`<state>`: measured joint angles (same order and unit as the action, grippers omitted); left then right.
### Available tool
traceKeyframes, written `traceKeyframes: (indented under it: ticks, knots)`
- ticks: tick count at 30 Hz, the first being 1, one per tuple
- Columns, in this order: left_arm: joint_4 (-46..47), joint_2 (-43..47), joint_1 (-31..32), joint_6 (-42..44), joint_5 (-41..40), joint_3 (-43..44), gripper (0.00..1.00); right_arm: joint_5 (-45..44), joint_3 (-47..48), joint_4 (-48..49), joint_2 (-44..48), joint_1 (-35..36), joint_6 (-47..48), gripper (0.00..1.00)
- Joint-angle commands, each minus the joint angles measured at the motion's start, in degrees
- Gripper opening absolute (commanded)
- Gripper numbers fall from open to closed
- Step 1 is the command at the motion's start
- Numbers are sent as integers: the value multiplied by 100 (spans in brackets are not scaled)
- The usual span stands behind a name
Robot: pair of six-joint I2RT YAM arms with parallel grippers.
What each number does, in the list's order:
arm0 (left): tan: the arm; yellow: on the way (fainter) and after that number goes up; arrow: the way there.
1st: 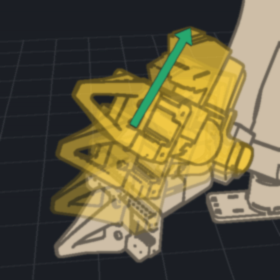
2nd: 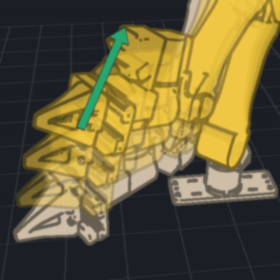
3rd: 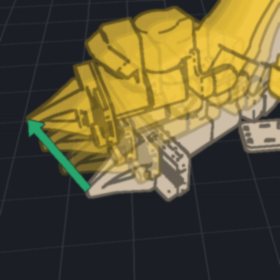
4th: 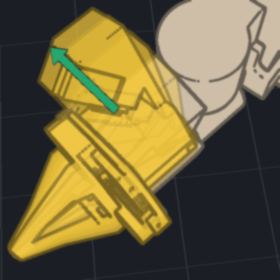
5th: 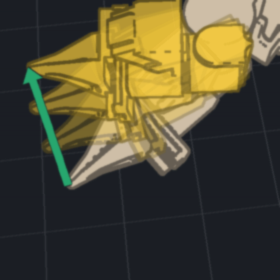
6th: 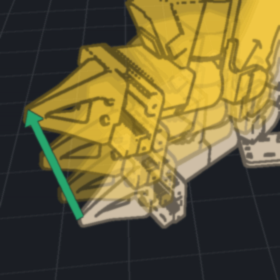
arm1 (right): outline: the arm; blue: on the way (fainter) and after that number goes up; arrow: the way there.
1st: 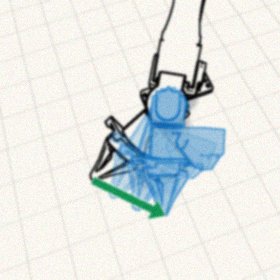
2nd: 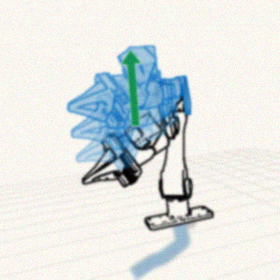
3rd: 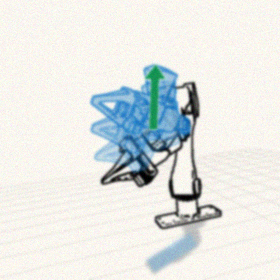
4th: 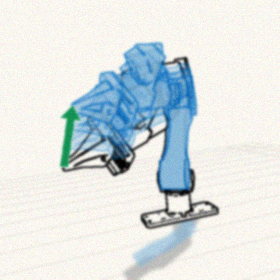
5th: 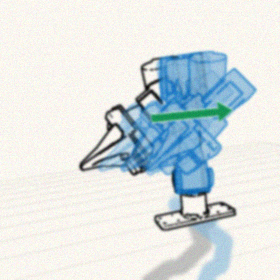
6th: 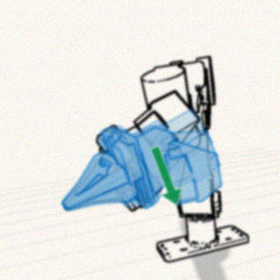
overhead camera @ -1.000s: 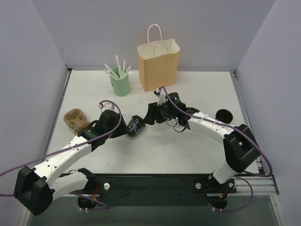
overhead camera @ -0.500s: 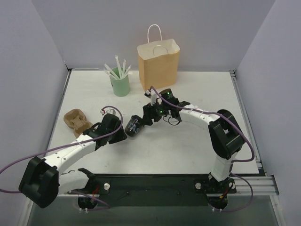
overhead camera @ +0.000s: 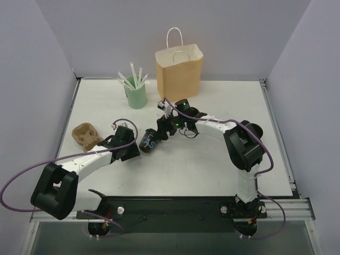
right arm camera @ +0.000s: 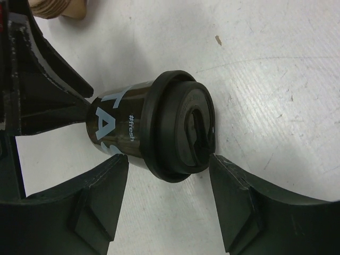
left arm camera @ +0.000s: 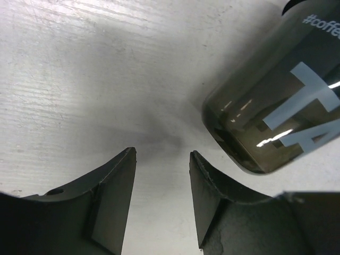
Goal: Pack the takeout coffee
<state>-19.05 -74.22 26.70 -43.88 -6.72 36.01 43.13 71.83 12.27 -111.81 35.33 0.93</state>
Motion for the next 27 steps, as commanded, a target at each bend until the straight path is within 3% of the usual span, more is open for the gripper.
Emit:
traceKeyframes:
  ticks: [1, 7, 12, 18, 27]
  knots:
    - [323, -225, -200, 221, 83, 231, 54, 608, 314, 636, -183, 44, 276, 61]
    - [525, -392, -279, 301, 189, 249, 54, 1004, 200, 1031, -280, 114, 206, 50]
    - [586, -488, -288, 292, 215, 249, 54, 969, -55, 1338, -149, 123, 83, 35]
    - [657, -419, -288, 248, 312, 161, 54, 644, -485, 1480, 343, 167, 39, 24]
    - [333, -138, -297, 335, 295, 274, 54, 82, -679, 1506, 608, 290, -232, 20]
